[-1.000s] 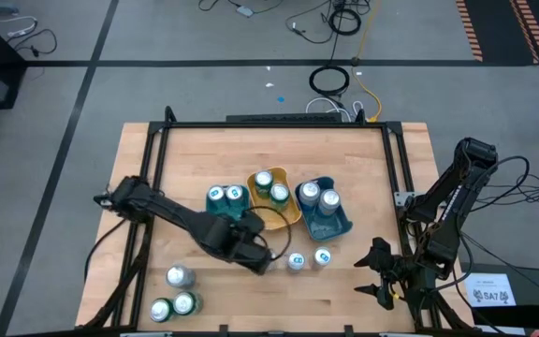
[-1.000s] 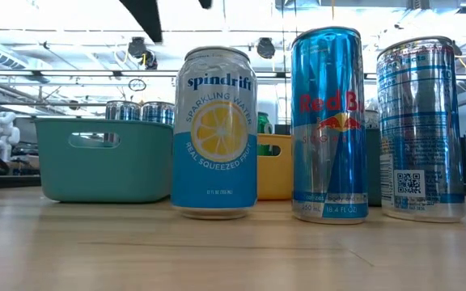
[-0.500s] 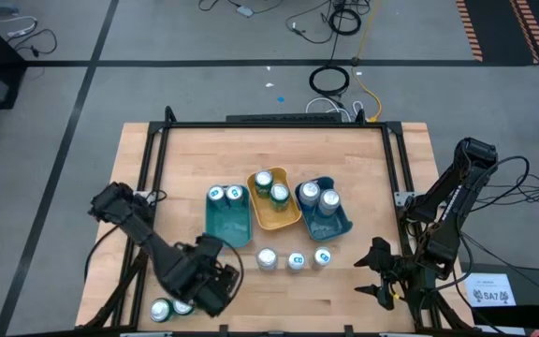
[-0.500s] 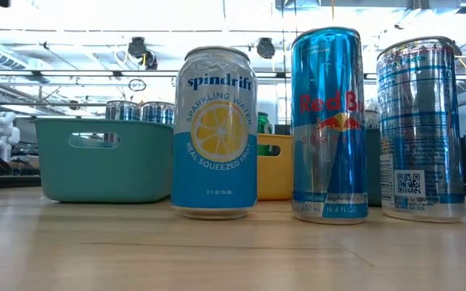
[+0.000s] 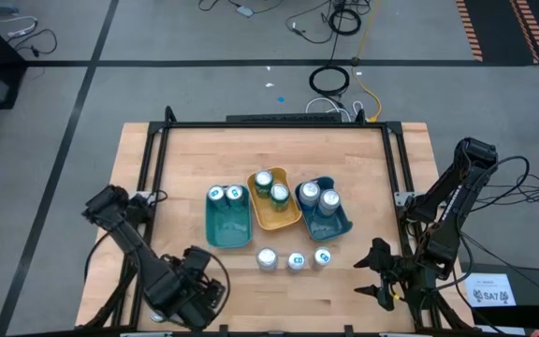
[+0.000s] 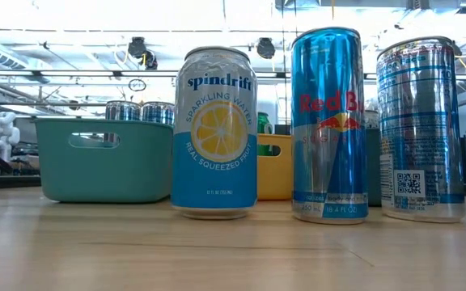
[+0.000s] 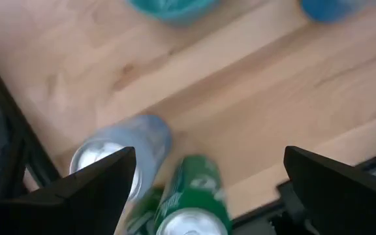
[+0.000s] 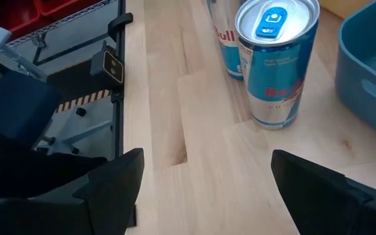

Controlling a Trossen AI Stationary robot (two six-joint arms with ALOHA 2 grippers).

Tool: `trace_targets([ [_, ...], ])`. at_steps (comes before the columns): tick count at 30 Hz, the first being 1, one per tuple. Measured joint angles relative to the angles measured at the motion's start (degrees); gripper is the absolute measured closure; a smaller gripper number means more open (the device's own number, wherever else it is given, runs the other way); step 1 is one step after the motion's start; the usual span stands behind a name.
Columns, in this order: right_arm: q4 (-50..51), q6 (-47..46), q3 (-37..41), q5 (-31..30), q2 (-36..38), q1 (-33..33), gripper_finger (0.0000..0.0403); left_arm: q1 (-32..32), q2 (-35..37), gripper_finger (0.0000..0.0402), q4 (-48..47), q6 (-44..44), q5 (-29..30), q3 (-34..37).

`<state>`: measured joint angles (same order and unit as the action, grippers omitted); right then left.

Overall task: Sort soda cans
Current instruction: Move the blue and white soda can to the center

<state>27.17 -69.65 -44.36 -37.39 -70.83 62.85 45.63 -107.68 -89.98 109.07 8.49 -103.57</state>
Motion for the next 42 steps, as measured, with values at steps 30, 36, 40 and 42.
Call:
trace_targets([
  [30, 1.7, -1.6, 0.0, -0.6, 0.0, 0.0, 0.0076, 3.5, 25.4, 0.0002, 10.8, 19.6, -0.6, 30.9],
  [36, 1.9, -1.1, 0.0, -0.6, 0.0, 0.0, 0.0076, 3.6, 22.7, 0.0002, 14.6, 19.6, -3.9, 31.0],
  [40, 1.9, -1.1, 0.0, -0.6, 0.0, 0.0, 0.0076, 3.6, 21.1, 0.0002, 16.5, 19.6, -4.0, 30.9],
  [42, 1.9, -1.1, 0.0, -0.5, 0.0, 0.0, 0.0076, 3.6, 20.2, 0.0002, 17.1, 19.6, -4.4, 30.9],
])
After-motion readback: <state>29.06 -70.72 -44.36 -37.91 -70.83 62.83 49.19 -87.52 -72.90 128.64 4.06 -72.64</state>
